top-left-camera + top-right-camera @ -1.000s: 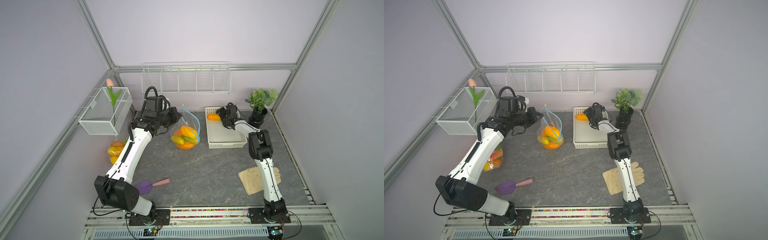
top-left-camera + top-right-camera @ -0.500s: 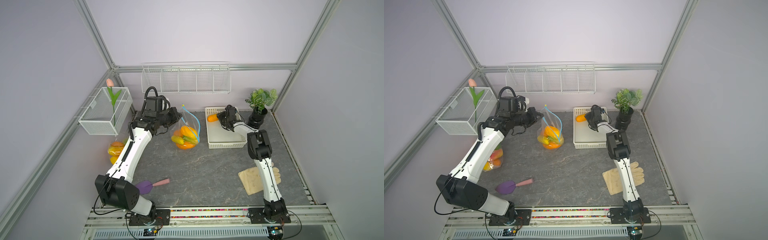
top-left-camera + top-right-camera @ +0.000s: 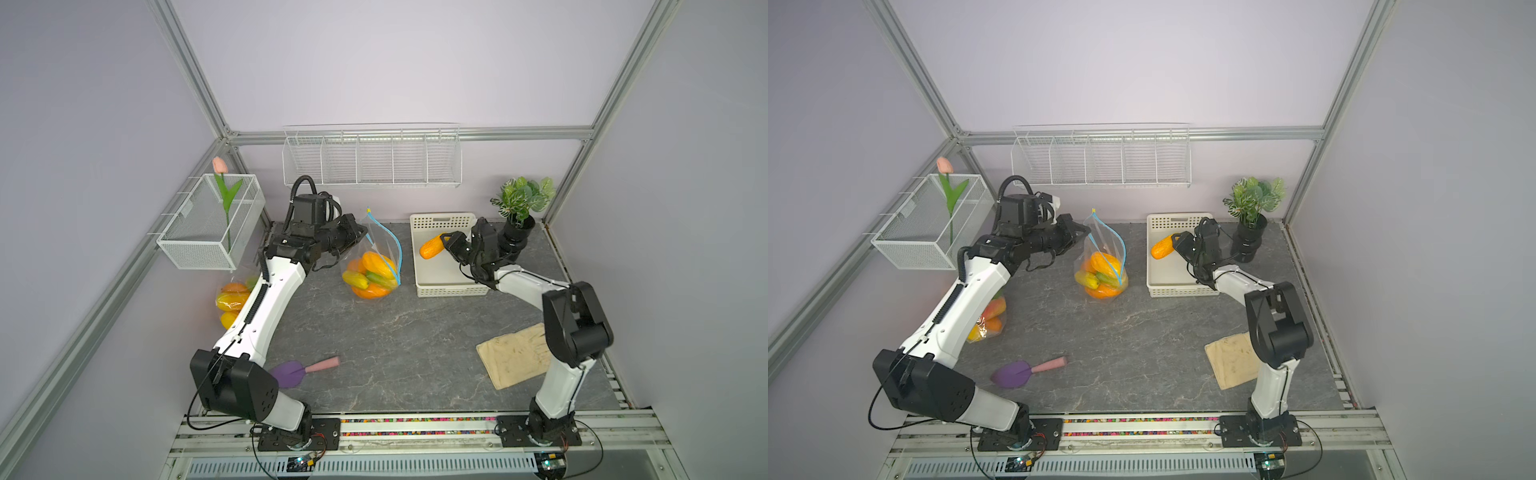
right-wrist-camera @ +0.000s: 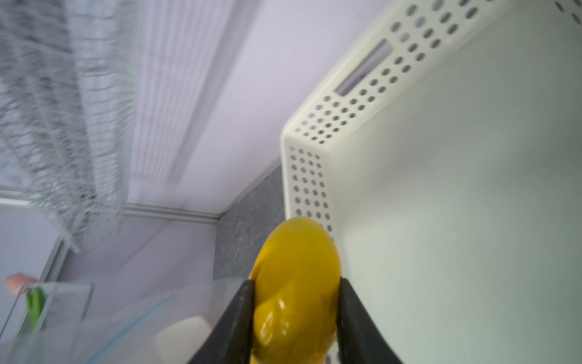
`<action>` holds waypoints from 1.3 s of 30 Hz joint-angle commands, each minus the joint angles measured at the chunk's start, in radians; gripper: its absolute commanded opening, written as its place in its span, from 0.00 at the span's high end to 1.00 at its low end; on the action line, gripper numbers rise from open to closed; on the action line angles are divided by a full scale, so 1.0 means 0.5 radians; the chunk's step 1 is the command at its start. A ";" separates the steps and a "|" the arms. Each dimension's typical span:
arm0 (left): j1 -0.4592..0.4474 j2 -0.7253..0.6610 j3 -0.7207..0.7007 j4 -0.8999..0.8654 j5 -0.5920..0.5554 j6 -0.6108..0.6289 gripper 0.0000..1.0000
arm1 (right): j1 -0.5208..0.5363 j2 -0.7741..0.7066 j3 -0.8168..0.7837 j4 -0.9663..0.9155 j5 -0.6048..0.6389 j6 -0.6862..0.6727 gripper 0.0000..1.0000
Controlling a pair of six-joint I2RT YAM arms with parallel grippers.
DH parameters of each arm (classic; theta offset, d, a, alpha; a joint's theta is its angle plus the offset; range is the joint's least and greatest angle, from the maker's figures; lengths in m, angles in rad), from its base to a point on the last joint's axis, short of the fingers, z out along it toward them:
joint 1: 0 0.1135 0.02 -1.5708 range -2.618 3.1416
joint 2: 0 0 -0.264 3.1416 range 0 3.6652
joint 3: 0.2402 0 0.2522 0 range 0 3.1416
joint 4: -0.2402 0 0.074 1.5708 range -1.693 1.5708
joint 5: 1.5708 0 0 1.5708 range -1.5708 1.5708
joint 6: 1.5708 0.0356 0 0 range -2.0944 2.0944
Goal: Place the mango in a zip-top bag and seal the zipper
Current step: Pick up the mango from the basket, then place the mango in the zipper food storage bag.
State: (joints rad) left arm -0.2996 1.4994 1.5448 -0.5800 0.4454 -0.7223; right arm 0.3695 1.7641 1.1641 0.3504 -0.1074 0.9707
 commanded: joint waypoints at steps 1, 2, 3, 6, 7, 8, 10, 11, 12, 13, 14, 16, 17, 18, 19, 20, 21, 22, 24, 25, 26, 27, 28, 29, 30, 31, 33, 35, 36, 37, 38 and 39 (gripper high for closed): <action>-0.040 -0.034 0.093 0.038 -0.004 -0.040 1.00 | 0.112 -0.425 -0.229 0.170 0.017 -0.258 0.85; -0.052 -0.043 0.093 0.037 -0.010 -0.045 1.00 | 0.133 -0.571 -0.312 0.189 0.066 -0.282 0.85; -0.065 -0.050 0.095 0.037 -0.023 -0.052 1.00 | 0.159 -0.691 -0.355 0.158 0.096 -0.309 0.85; -0.103 -0.056 0.115 0.031 -0.048 -0.060 1.00 | 0.302 -0.901 -0.330 0.045 0.130 -0.497 0.85; -0.115 -0.054 0.124 0.028 -0.050 -0.062 1.00 | 0.345 -0.927 -0.307 0.039 0.121 -0.574 0.85; -0.129 -0.054 0.131 0.028 -0.056 -0.063 1.00 | 0.407 -0.937 -0.276 0.038 0.118 -0.677 0.84; -0.139 -0.051 0.137 0.034 -0.058 -0.078 1.00 | 0.508 -0.899 -0.184 -0.039 0.166 -0.834 0.84; -0.138 -0.050 0.138 0.037 -0.053 -0.086 1.00 | 0.534 -0.850 -0.119 -0.089 0.145 -0.878 0.83; -0.140 -0.046 0.147 0.037 -0.049 -0.086 1.00 | 0.545 -0.787 -0.060 -0.124 0.124 -0.905 0.82; -0.138 -0.043 0.155 0.034 -0.045 -0.083 1.00 | 0.559 -0.735 -0.007 -0.145 0.123 -0.935 0.81; -0.139 -0.037 0.177 0.013 -0.047 -0.071 1.00 | 0.580 -0.672 0.070 -0.192 0.135 -1.000 0.81; -0.137 -0.021 0.225 -0.038 -0.047 -0.050 1.00 | 0.662 -0.537 0.234 -0.304 0.250 -1.242 0.80; -0.137 -0.019 0.241 -0.052 -0.047 -0.050 1.00 | 0.691 -0.451 0.332 -0.392 0.288 -1.309 0.80; -0.139 -0.018 0.250 -0.052 -0.044 -0.050 1.00 | 0.698 -0.375 0.395 -0.430 0.291 -1.335 0.79; -0.139 -0.019 0.254 -0.050 -0.034 -0.053 1.00 | 0.698 -0.318 0.433 -0.431 0.275 -1.333 0.78; -0.137 -0.018 0.257 -0.054 -0.027 -0.054 1.00 | 0.702 -0.266 0.471 -0.447 0.279 -1.329 0.77; -0.137 -0.020 0.261 -0.061 -0.028 -0.051 1.00 | 0.704 -0.231 0.497 -0.454 0.270 -1.330 0.74; -0.139 -0.021 0.261 -0.066 -0.032 -0.049 1.00 | 0.707 -0.206 0.514 -0.463 0.243 -1.336 0.71; -0.135 -0.032 0.255 -0.077 -0.044 -0.041 1.00 | 0.722 -0.178 0.581 -0.554 0.194 -1.364 0.49; -0.135 -0.033 0.252 -0.081 -0.049 -0.040 1.00 | 0.732 -0.189 0.595 -0.602 0.191 -1.380 0.33; -0.132 -0.040 0.250 -0.082 -0.055 -0.037 1.00 | 0.740 -0.217 0.583 -0.629 0.180 -1.397 0.21; -0.131 -0.041 0.245 -0.083 -0.062 -0.039 1.00 | 0.743 -0.264 0.556 -0.647 0.195 -1.394 0.14; -0.131 -0.039 0.242 -0.082 -0.067 -0.037 1.00 | 0.746 -0.314 0.522 -0.649 0.219 -1.384 0.09; -0.132 -0.035 0.240 -0.080 -0.070 -0.042 1.00 | 0.747 -0.383 0.481 -0.664 0.242 -1.373 0.05; -0.131 -0.034 0.236 -0.077 -0.072 -0.046 1.00 | 0.749 -0.454 0.441 -0.703 0.274 -1.356 0.02; -0.132 -0.032 0.233 -0.070 -0.072 -0.052 1.00 | 0.752 -0.508 0.403 -0.737 0.295 -1.338 0.00; -0.131 -0.026 0.239 -0.070 -0.072 -0.059 1.00 | 0.766 -0.639 0.301 -0.826 0.307 -1.315 0.01; -0.132 -0.027 0.242 -0.076 -0.080 -0.062 1.00 | 0.791 -0.737 0.161 -0.860 0.333 -1.306 0.01; -0.132 -0.028 0.242 -0.071 -0.088 -0.070 1.00 | 0.807 -0.772 0.093 -0.874 0.342 -1.282 0.01; -0.132 -0.031 0.240 -0.068 -0.092 -0.070 1.00 | 0.814 -0.789 0.030 -0.870 0.330 -1.250 0.01; -0.133 -0.035 0.232 -0.057 -0.097 -0.081 1.00 | 0.819 -0.798 -0.022 -0.857 0.288 -1.222 0.01; -0.132 -0.040 0.225 -0.047 -0.107 -0.091 1.00 | 0.830 -0.802 -0.069 -0.818 0.243 -1.215 0.01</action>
State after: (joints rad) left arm -0.3668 1.4994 1.6413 -0.6373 0.4080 -0.7521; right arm 0.7692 1.3479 1.2076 -0.0330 0.0357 0.3294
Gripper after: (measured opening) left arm 0.038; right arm 0.995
